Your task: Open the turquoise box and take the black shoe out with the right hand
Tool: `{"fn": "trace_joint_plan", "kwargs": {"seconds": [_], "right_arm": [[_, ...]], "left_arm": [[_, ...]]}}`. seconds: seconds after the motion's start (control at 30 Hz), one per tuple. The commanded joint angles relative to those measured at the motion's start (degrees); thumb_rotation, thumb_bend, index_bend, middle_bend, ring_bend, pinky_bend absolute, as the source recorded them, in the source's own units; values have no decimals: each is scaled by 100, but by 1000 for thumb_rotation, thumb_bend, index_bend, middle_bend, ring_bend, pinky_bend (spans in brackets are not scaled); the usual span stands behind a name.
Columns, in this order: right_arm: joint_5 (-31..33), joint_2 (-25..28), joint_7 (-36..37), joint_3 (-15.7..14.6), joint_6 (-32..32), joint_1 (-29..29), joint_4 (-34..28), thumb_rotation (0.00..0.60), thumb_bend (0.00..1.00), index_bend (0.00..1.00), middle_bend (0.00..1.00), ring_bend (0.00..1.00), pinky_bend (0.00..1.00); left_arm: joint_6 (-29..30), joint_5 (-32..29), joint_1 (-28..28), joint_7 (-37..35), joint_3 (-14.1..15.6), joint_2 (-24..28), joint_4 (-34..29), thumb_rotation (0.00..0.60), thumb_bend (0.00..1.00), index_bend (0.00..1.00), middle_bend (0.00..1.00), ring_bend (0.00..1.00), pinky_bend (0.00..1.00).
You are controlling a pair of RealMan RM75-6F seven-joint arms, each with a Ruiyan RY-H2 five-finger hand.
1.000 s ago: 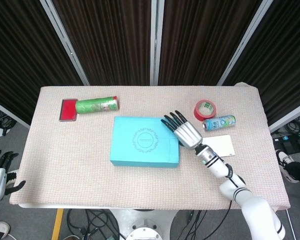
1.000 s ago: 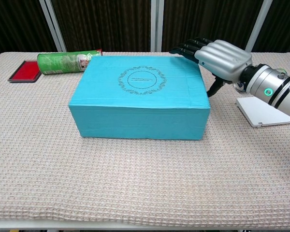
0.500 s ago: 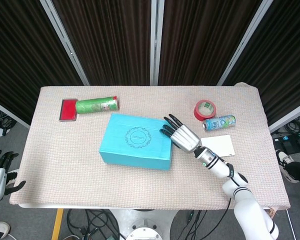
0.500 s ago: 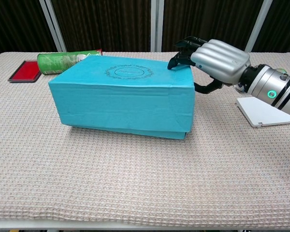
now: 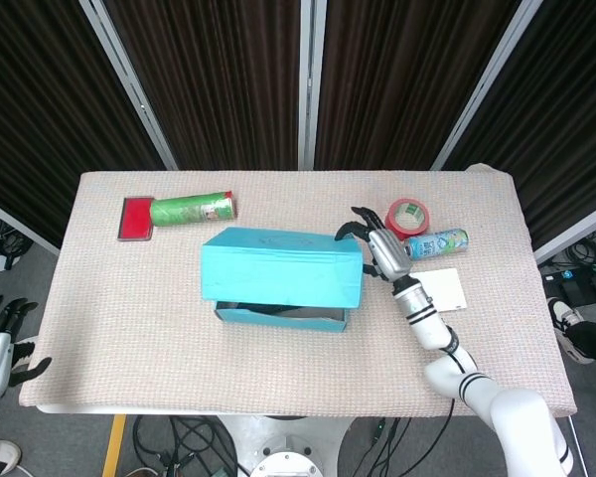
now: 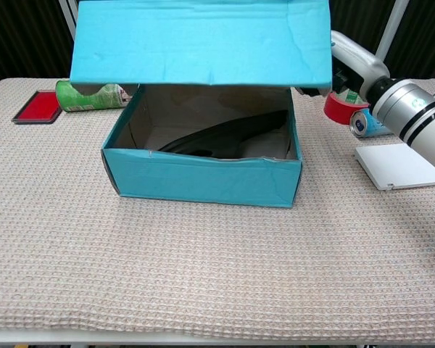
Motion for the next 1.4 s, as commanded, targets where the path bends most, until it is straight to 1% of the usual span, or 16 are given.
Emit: {"fn": "trace_joint_plan", "kwargs": {"seconds": [0.03,0.2,0.3,0.37,0.5,0.57,0.63,0.67,0.77,0.8,0.9,0.97,1.17,1.27,1.3,1.4], "right_arm": [[1043,768,526,722,-1246,50,-1522,600,589,412,346,55,0],[2056,1177,591,1359,-2133,104,-2458,600,528,364,314,32,0],[2522,1289,424,1599,-2441,164,-2707,600,476,314,281,7,0],[2836,1306,306,1751,-2556,204,-2807,600,434,254,253,0,0],[3475,1327,-57,2037,-2677,335,-2944,600,361,70,151,0,0],[3711,1300,-287,2134,-2619,419,-2929,600,315,5,69,0,0],[4007,1253,-595,2231,-2498,516,-2885,600,247,0,10,0,0],[4122,1224,-740,2261,-2398,546,-2874,600,207,0,0,0,0],[4317,1042,-1306,2352,-1699,630,-2781,600,119,0,0,0,0],[4314,965,-1511,2365,-1401,641,-2735,600,97,0,0,0,0],[4138,908,-1728,2376,-924,561,-2785,600,54,0,0,0,0],[3879,1001,-1764,2307,-785,461,-2886,600,40,0,0,0,0],[2755,1419,-1751,1878,-151,-20,-3274,600,14,0,0,0,0],[2240,1944,-1743,1457,-360,-305,-3767,600,14,0,0,0,0],[2006,2203,-1777,1242,-477,-419,-4026,600,14,0,0,0,0],[1297,2722,-1930,759,-527,-618,-4490,600,14,0,0,0,0]], "left_arm": [[10,26,-9,-8,-4,19,-7,600,135,195,143,29,158],[26,90,-45,30,-22,90,2,600,135,195,143,29,158],[-17,94,-88,30,-43,143,7,600,135,195,143,29,158],[-34,111,-113,4,-54,168,17,600,135,195,142,29,158],[-69,165,-167,-45,-65,224,52,600,135,195,143,29,159],[-81,151,-190,33,-81,230,70,600,135,194,143,29,159],[-101,145,-217,46,-96,237,60,600,135,195,143,29,158],[-112,149,-227,38,-97,243,60,600,135,195,143,29,158],[-135,144,-249,22,-101,250,74,600,136,195,142,29,158],[-145,131,-251,2,-101,245,83,600,136,195,142,29,159],[-171,108,-260,-53,-100,225,120,600,135,195,142,29,159],[-175,120,-273,-99,-104,215,138,600,135,195,142,29,159],[-209,198,-394,-82,-168,269,109,600,136,195,143,29,158],[-252,267,-493,-67,-207,311,50,600,136,195,142,29,158],[-272,308,-535,-73,-216,319,24,600,136,195,143,29,158],[-334,394,-634,-84,-230,350,-49,600,135,195,142,29,158]]}}
